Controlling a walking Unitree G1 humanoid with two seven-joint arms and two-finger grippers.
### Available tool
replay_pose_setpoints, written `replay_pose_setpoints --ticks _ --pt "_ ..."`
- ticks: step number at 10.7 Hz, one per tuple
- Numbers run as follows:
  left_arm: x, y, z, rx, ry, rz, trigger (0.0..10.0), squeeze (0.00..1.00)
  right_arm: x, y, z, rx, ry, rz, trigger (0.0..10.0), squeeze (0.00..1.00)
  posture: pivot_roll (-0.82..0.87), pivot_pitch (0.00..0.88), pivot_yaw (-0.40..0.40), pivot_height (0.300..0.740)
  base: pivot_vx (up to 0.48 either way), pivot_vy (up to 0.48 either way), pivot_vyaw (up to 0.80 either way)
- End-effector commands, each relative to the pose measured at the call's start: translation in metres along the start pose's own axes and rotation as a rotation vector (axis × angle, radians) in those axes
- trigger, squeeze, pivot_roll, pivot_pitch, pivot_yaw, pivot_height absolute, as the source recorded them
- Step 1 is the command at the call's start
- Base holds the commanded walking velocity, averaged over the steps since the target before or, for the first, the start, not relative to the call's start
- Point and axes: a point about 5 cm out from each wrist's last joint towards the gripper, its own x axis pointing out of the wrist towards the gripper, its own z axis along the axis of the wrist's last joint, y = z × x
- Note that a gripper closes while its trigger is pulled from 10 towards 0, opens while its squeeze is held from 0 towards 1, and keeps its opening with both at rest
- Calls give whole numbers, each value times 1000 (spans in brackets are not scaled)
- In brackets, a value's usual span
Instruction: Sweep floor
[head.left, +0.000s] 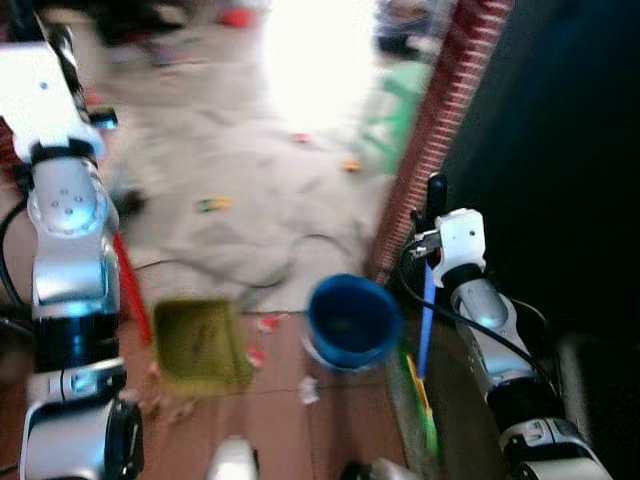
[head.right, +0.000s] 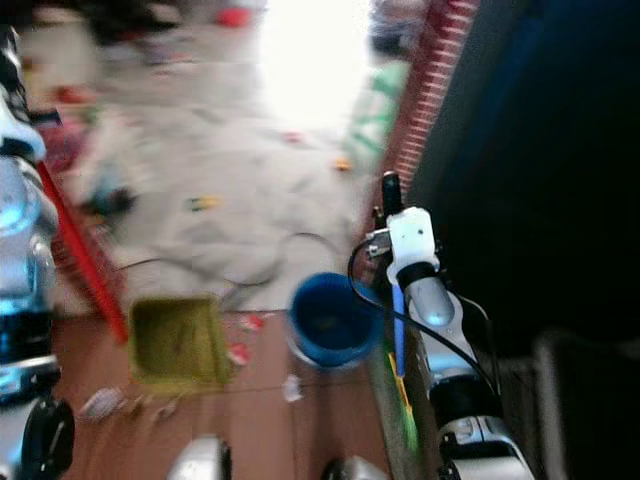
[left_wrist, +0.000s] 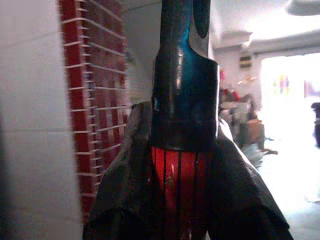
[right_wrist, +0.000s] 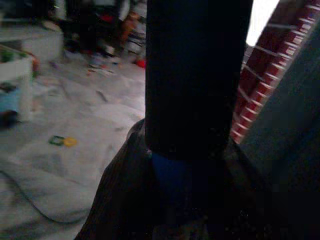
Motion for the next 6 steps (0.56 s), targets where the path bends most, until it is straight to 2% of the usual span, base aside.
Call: replay_pose_setpoints --ticks 1,3,4,6 --pt "1 -4 19 -20 -81 -10 10000 0 5 -6 9 -7 -35 -12 10000 0 31 6 -49 740 0 0 0" --pt "-15 -24 -13 -36 49 -89 10000 0 7 -5 9 22 -33 -11 10000 0 33 4 -48 740 0 0 0" --pt "-23 -34 -22 -43 86 -132 10000 0 7 -4 9 35 -32 -10 10000 0 30 3 -48 740 0 0 0" --pt "-47 -61 -55 -40 205 -211 10000 0 9 -6 11 53 -30 -6 10000 0 21 6 -47 740 0 0 0"
